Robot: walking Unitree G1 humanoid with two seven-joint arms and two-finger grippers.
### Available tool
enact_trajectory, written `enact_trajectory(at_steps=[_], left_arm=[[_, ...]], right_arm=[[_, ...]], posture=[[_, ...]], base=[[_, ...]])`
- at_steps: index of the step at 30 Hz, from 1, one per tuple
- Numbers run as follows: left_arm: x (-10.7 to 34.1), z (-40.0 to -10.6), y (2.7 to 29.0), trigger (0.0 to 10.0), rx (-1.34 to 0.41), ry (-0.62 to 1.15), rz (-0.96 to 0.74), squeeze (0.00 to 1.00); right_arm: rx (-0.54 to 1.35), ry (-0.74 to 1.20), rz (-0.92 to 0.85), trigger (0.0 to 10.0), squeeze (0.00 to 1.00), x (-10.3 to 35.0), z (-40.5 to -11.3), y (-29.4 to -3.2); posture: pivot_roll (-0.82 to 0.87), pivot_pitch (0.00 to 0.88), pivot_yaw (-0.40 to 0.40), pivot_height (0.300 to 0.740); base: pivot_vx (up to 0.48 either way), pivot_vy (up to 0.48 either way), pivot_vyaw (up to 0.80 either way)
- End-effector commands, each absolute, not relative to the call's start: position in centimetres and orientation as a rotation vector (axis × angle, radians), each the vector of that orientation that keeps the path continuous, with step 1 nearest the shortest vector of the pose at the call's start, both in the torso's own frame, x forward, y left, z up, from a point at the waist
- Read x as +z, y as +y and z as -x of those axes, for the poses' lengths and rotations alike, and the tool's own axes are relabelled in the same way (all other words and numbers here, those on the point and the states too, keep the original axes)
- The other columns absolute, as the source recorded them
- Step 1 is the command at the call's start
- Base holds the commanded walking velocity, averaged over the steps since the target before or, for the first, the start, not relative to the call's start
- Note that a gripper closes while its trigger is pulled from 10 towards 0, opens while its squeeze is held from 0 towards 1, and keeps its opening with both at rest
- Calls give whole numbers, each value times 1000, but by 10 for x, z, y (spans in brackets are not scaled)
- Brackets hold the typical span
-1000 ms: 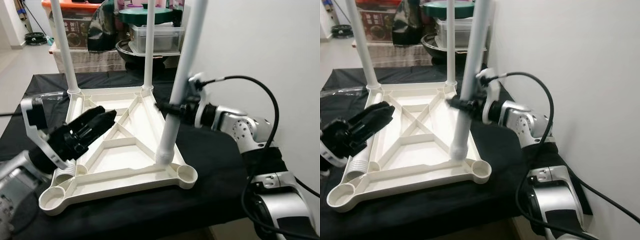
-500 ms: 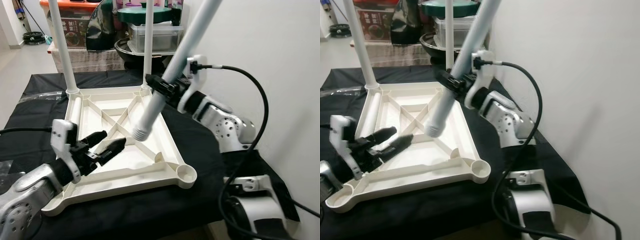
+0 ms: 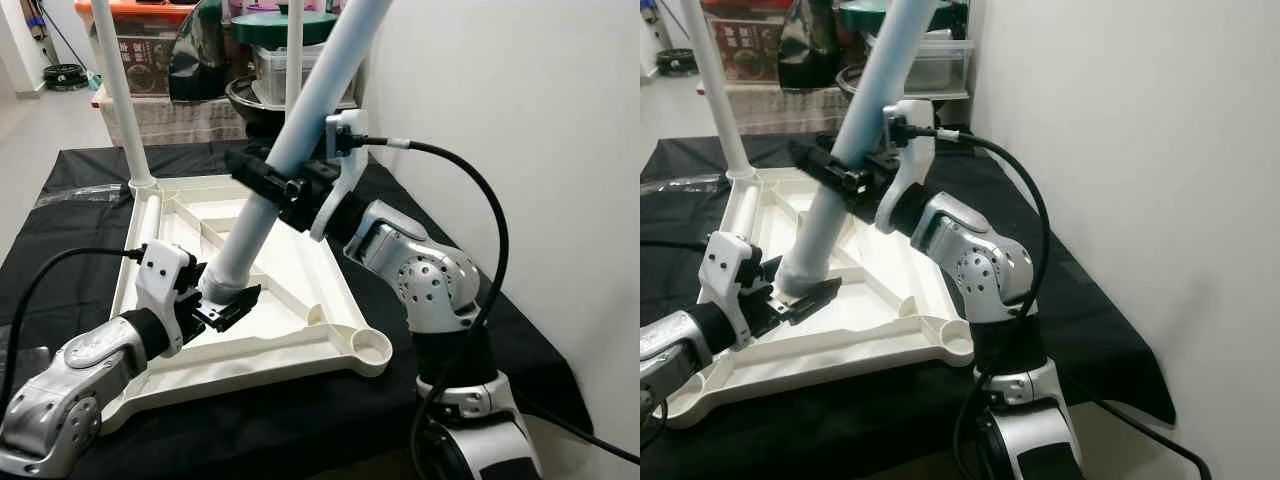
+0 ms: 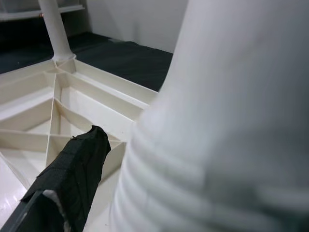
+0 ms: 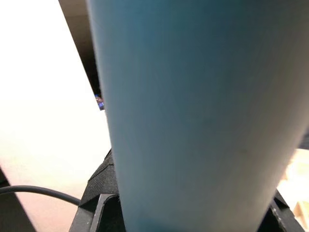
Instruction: Building children table
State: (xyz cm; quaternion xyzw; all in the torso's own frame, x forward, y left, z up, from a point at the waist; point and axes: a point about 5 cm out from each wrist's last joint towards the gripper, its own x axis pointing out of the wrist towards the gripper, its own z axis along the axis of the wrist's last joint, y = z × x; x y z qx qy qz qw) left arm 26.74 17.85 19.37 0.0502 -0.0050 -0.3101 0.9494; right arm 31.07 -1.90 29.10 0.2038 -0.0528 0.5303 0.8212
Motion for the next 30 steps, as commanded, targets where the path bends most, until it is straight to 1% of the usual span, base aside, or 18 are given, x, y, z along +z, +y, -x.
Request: enact_trajectory(at_steps=[1, 3, 6, 7, 8, 9, 14, 21, 22, 23, 24, 27, 28, 30], left_arm=[[194, -270, 178, 10000, -623, -31, -167, 0], [198, -271, 177, 10000, -612, -67, -190, 0], [199, -271, 177, 10000, -614, -75, -194, 0], [198, -271, 175, 6824, -627, -76, -198, 0], [198, -271, 175, 6824, -627, -76, -198, 0], [196, -270, 173, 0, -646, -70, -204, 0], [188, -268, 169, 0, -693, -59, -219, 0], [183, -267, 168, 0, -712, -49, -238, 0], [180, -268, 167, 4275, -711, -40, -244, 0], [180, -268, 167, 4275, -711, -40, -244, 0], [179, -267, 166, 10000, -712, -33, -243, 0], [178, -267, 165, 10000, -720, -28, -241, 0], [178, -267, 164, 10000, -723, -31, -243, 0], [178, -266, 164, 10000, -724, -33, -244, 0]], right_arm=[[1151, -100, -428, 0, 0, 289, -306, -16], [1163, -90, -429, 0, 0, 287, -303, -13], [1167, -87, -429, 0, 0, 286, -302, -13], [1174, -83, -430, 0, 0, 285, -300, -11], [1174, -83, -430, 0, 0, 285, -300, -11], [1179, -79, -429, 0, 0, 284, -299, -9], [1187, -69, -424, 0, 0, 283, -295, -8], [1178, -69, -431, 0, 0, 285, -295, -10], [1145, -60, -439, 0, 0, 285, -298, -10], [1145, -60, -439, 0, 0, 285, -298, -10], [1129, -51, -443, 10000, 0, 286, -300, -9], [1103, -58, -458, 10000, 0, 287, -303, -9], [1093, -61, -478, 10000, 1000, 287, -303, -10], [1081, -63, -494, 10000, 1000, 288, -304, -10]], posture=[[35, 0, -53, 740], [38, 0, -53, 740], [38, 0, -53, 740], [38, 0, -54, 740], [38, 0, -54, 740], [39, 0, -54, 740], [38, 0, -53, 740], [38, 0, -53, 740], [38, 0, -53, 740], [38, 0, -53, 740], [39, 0, -54, 740], [39, 0, -55, 740], [39, 0, -56, 740], [39, 0, -56, 740]], base=[[0, 0, 0], [0, 0, 0], [0, 0, 0], [0, 0, 0], [0, 0, 0], [0, 0, 0], [0, 0, 0], [0, 0, 0], [0, 0, 0], [0, 0, 0], [0, 0, 0], [0, 0, 0], [0, 0, 0], [0, 0, 0]])
